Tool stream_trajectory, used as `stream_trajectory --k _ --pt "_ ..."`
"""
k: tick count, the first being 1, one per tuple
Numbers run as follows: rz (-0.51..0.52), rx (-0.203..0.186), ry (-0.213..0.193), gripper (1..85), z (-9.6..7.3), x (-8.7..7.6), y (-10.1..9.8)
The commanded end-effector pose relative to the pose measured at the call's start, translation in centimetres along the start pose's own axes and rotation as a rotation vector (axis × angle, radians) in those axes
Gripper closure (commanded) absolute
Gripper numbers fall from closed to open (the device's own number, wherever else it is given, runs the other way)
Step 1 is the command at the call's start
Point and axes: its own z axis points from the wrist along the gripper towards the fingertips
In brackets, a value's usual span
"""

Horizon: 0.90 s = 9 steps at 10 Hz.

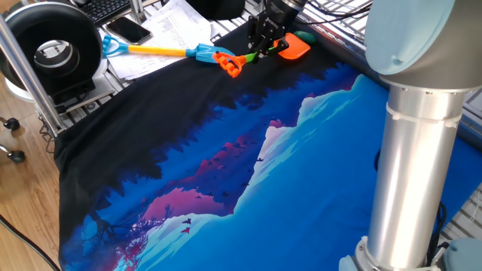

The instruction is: Use a shovel to scoop up an object

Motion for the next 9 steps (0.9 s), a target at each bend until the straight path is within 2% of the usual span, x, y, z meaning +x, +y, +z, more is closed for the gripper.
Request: stream_trajectory --k 1,5,8,9 --pt "-0.015 -0.004 0.009 84.3 -0.4 1.0 0.7" --pt "-0.024 -0.002 0.003 84.3 -0.5 2.3 2.1" --pt "-0.020 -0.016 -0.045 84.3 -0.5 0.3 1.7" --pt "0.014 -0.025 -0.086 84.3 -0.6 -1.0 1.6"
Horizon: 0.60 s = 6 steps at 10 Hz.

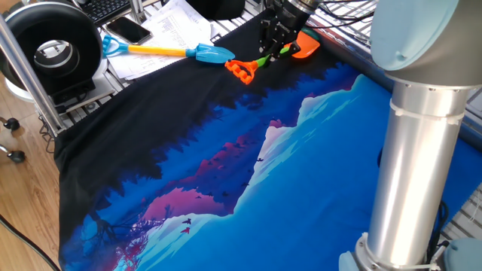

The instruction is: Use a shovel to scoop up an object

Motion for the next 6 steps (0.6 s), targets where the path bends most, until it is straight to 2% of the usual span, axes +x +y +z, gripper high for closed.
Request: stream_trajectory --k 1,2,3,6 --pt "0.035 -0.003 -0.083 84.3 -0.4 -2.6 -0.5" --pt "0.031 -0.002 -0.086 84.3 -0.6 -2.5 -0.3" --pt "0.009 0.004 -0.057 84.3 -0.9 -1.8 -0.1" --pt "0.009 0.021 -0.033 84.3 -0.9 -0.5 0.2"
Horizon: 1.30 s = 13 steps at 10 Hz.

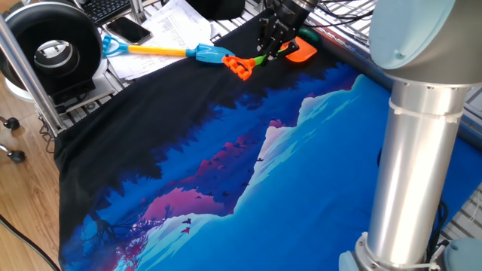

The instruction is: Use a shovel to scoop up an object

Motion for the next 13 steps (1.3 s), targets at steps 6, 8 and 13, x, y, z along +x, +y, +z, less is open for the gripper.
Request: stream_trajectory --k 6,8,13 --pt "-0.004 0.026 0.022 84.3 -0.2 1.8 0.6" --pt "-0.008 0.027 0.047 84.3 -0.2 2.7 0.9" --pt "0.149 0.142 0.145 84.3 -0.7 5.5 -1.8"
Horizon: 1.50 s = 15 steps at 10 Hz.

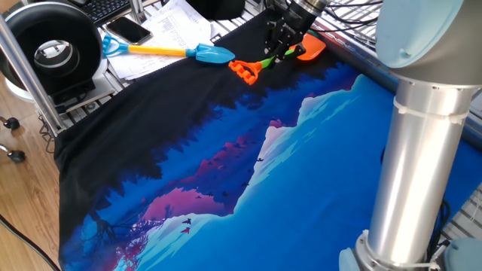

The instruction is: Use a shovel to scoop up an object

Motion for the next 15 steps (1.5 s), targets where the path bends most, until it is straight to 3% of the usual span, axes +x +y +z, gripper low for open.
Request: stream_trajectory --k 1,2,3,4,5,6,7,9,10,11,12,13,14,15 --pt "0.020 0.069 0.119 84.3 -0.5 3.2 -1.7" --pt "0.010 0.082 0.129 84.3 -0.5 3.4 -2.0" --pt "0.037 0.096 0.111 84.3 -0.5 3.0 -2.4" --pt "0.036 0.128 0.198 84.7 -1.0 3.0 -3.1" --pt "0.078 0.130 0.219 84.7 -1.1 2.3 -3.0" --pt "0.142 0.082 0.135 84.7 -0.2 1.9 -1.9" --pt "0.204 0.102 0.050 84.7 0.5 1.5 -2.3" --pt "0.291 0.166 0.014 84.7 2.2 5.5 -2.2" --pt "0.293 0.188 0.085 84.7 2.9 6.7 -2.0" --pt "0.273 0.146 0.083 84.3 2.8 7.1 -1.4" --pt "0.246 0.125 0.134 84.0 2.3 7.5 -1.4" --pt "0.243 0.141 0.212 84.3 2.1 7.5 -2.1" --pt "0.241 0.117 0.192 67.0 3.3 5.9 -2.7" --pt "0.237 0.043 0.219 47.3 2.6 4.3 -2.6"
